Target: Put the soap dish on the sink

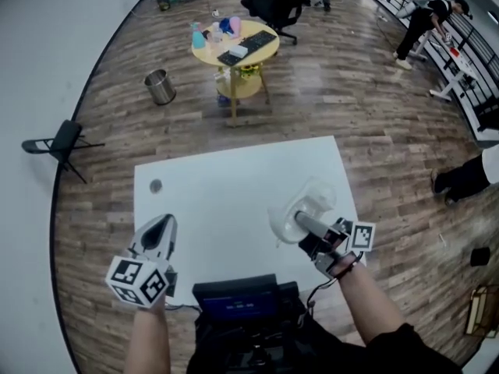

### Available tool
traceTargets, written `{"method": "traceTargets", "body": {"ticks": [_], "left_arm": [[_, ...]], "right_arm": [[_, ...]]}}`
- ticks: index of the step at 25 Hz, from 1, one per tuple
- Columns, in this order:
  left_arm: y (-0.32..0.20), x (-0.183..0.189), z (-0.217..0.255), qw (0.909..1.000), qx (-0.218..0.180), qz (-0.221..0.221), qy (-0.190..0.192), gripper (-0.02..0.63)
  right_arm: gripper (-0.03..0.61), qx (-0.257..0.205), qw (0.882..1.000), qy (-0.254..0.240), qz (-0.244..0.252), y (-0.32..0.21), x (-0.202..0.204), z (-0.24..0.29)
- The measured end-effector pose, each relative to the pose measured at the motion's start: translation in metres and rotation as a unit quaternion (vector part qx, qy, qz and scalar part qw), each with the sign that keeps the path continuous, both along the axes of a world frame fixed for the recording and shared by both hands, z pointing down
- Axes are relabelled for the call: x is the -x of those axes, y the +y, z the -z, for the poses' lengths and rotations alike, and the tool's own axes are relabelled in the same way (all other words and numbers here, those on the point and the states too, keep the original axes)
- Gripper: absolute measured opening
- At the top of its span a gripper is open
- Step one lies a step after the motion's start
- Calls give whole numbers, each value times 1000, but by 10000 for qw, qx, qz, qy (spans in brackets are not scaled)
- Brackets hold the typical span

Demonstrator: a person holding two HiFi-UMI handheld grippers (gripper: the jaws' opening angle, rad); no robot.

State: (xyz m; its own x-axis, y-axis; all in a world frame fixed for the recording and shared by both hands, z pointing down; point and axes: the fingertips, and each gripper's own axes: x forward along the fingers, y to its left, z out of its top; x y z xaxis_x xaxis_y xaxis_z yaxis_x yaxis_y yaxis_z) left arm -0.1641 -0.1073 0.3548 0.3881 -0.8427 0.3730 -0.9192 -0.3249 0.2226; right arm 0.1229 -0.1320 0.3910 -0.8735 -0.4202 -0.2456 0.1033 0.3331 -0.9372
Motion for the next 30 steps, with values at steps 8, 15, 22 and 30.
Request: {"method": "traceTargets", "body": {"ticks": [8,15,22,30], "left_arm": [[-9,15,-12,10000,15,-35,92,9],[-21,19,-15,9990,-19,-285,341,9],[-26,21,-33,9987,151,-409,272,9],[-34,24,-47,9983,332,-384,287,9]], "right_arm": [[163,137,9997,153,107,-8,29,-4],[163,252,9990,359,103,-9,46,-15],[163,419,9981,440,130,-13,61,-33],[163,745,9959,496,131,-23,62,-58]]}}
